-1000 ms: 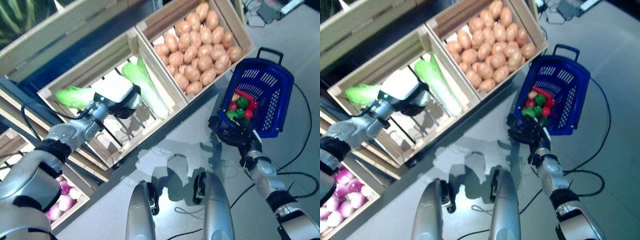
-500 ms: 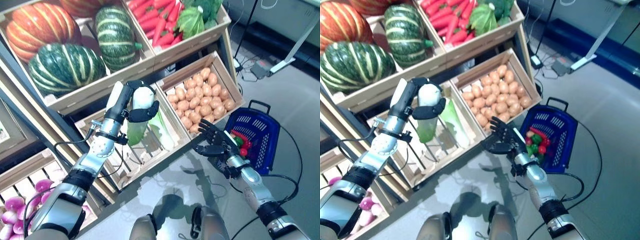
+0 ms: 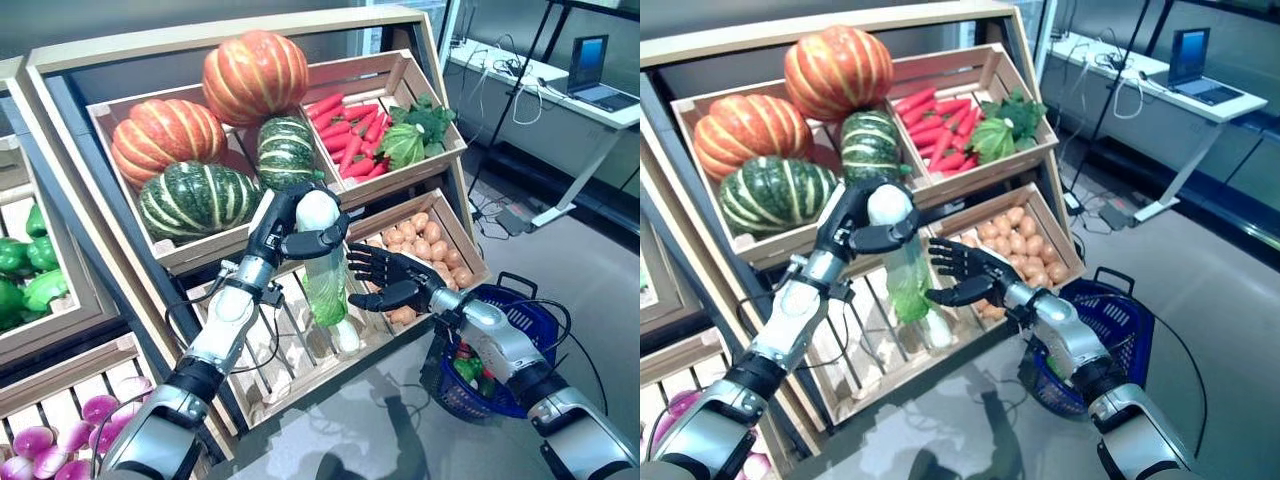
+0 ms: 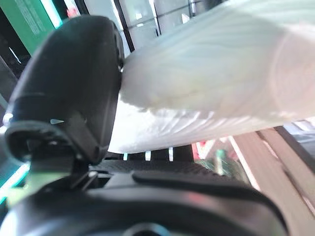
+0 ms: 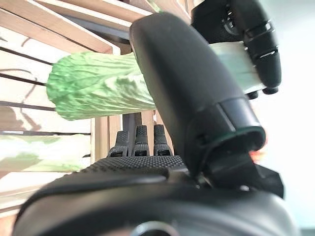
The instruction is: Put vegetables into the basket
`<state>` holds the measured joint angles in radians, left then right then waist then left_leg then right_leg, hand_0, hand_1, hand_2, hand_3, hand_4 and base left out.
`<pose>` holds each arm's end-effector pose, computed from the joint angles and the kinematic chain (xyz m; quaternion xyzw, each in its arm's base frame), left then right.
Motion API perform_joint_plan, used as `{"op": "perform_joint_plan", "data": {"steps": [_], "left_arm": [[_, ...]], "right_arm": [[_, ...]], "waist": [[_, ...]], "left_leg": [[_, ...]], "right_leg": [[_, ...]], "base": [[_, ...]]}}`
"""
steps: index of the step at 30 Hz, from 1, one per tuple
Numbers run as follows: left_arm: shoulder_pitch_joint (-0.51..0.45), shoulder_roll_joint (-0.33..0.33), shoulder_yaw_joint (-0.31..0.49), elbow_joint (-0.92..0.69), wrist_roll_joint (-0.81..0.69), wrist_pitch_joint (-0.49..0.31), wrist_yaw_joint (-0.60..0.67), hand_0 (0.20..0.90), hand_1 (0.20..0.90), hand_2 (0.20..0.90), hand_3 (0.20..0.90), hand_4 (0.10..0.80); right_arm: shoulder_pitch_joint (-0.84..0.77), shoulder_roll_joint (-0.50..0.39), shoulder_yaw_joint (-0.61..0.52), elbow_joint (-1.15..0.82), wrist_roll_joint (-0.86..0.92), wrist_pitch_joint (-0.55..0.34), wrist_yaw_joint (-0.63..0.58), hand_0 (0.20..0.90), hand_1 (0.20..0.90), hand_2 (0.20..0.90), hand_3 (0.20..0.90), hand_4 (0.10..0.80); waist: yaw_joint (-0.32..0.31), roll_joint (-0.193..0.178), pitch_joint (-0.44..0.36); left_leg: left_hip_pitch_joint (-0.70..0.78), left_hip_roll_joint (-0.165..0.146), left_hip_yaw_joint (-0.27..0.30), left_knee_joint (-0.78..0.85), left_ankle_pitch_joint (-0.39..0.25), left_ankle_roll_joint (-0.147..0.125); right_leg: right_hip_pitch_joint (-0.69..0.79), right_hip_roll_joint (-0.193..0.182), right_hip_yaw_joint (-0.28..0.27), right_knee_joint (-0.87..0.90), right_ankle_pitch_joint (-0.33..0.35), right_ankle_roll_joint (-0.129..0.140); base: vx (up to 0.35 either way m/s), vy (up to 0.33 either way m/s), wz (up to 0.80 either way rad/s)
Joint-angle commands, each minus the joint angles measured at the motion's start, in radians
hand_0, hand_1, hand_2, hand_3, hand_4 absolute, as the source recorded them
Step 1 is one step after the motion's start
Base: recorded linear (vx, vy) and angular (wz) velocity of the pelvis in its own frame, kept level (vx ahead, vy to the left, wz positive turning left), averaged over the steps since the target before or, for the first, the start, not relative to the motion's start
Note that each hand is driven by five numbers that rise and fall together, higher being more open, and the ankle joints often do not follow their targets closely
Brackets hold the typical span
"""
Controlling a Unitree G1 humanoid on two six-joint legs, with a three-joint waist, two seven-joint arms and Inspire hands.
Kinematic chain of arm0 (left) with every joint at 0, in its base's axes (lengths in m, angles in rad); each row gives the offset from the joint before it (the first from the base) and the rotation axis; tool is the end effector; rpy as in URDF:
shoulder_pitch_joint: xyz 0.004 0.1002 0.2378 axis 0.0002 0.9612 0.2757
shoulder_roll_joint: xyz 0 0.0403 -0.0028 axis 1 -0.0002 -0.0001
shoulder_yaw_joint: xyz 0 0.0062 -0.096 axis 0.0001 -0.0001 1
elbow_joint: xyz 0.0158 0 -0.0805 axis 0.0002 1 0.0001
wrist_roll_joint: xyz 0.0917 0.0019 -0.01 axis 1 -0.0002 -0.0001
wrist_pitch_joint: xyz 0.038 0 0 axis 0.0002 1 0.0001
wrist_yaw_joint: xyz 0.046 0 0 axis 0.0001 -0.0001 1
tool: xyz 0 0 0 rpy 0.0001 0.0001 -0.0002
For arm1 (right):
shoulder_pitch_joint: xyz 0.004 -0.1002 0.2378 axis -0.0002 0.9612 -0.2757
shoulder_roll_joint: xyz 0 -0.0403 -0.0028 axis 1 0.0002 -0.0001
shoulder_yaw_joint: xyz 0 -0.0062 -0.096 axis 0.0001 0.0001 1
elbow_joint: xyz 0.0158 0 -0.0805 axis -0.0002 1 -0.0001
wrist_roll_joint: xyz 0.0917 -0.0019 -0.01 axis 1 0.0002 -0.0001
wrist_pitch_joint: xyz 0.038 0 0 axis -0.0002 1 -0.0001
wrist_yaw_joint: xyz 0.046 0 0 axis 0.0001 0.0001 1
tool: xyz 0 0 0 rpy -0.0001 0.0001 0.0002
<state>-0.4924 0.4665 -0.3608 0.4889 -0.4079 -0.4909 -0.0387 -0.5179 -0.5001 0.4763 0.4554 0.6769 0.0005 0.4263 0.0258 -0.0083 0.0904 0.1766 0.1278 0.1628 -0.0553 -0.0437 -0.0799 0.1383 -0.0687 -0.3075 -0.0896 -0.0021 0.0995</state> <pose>0.2736 0.1824 0.0984 0.0777 -0.1875 -0.1431 0.9687 0.2767 -0.1744 0.0789 0.0053 0.0693 0.3472 0.9352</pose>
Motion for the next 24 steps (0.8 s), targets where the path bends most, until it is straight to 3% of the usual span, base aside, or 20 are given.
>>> {"op": "perform_joint_plan", "data": {"steps": [1,11,19,24], "left_arm": [[-0.067,-0.011,0.021,-0.039,-0.082,-0.06,-0.01,0.3,0.3,0.3,0.3,0.4],[-0.052,-0.084,-0.017,-0.046,-0.122,-0.028,-0.027,0.3,0.3,0.3,0.3,0.4],[-0.066,-0.137,-0.051,-0.07,-0.213,-0.005,-0.084,0.3,0.3,0.3,0.3,0.4],[-0.09,-0.158,-0.071,-0.086,-0.256,-0.002,-0.11,0.3,0.3,0.3,0.3,0.4]], "right_arm": [[-0.132,0.035,0.002,-0.028,0.016,-0.045,-0.031,0.9,0.9,0.9,0.9,0.8],[-0.199,0.062,0.046,-0.007,-0.054,0.007,-0.085,0.9,0.9,0.9,0.9,0.8],[-0.244,0.123,0.064,0.122,0.047,0.104,-0.015,0.9,0.9,0.9,0.9,0.8],[-0.275,0.147,0.08,0.261,0.022,0.229,0.101,0.9,0.9,0.9,0.9,0.8]], "waist": [[0.007,-0.038,-0.101],[0.017,-0.044,-0.104],[0.037,-0.047,-0.112],[0.047,-0.048,-0.117]], "left_leg": [[-0.052,-0.064,-0.022,-0.032,-0.024,0.058],[-0.035,-0.067,-0.033,-0.032,-0.04,0.063],[-0.03,-0.071,-0.046,-0.032,-0.046,0.068],[-0.03,-0.074,-0.055,-0.032,-0.045,0.067]], "right_leg": [[0.019,-0.018,0.017,0.003,-0.052,-0.036],[0.032,-0.016,0.021,0.002,-0.062,-0.04],[0.041,-0.015,0.007,0.002,-0.065,-0.043],[0.042,-0.015,0.0,0.002,-0.066,-0.044]], "base": [[0.019,0.001,0.1],[0.036,0.01,0.03],[0.013,-0.002,0.02],[0.012,-0.005,0.04]]}}
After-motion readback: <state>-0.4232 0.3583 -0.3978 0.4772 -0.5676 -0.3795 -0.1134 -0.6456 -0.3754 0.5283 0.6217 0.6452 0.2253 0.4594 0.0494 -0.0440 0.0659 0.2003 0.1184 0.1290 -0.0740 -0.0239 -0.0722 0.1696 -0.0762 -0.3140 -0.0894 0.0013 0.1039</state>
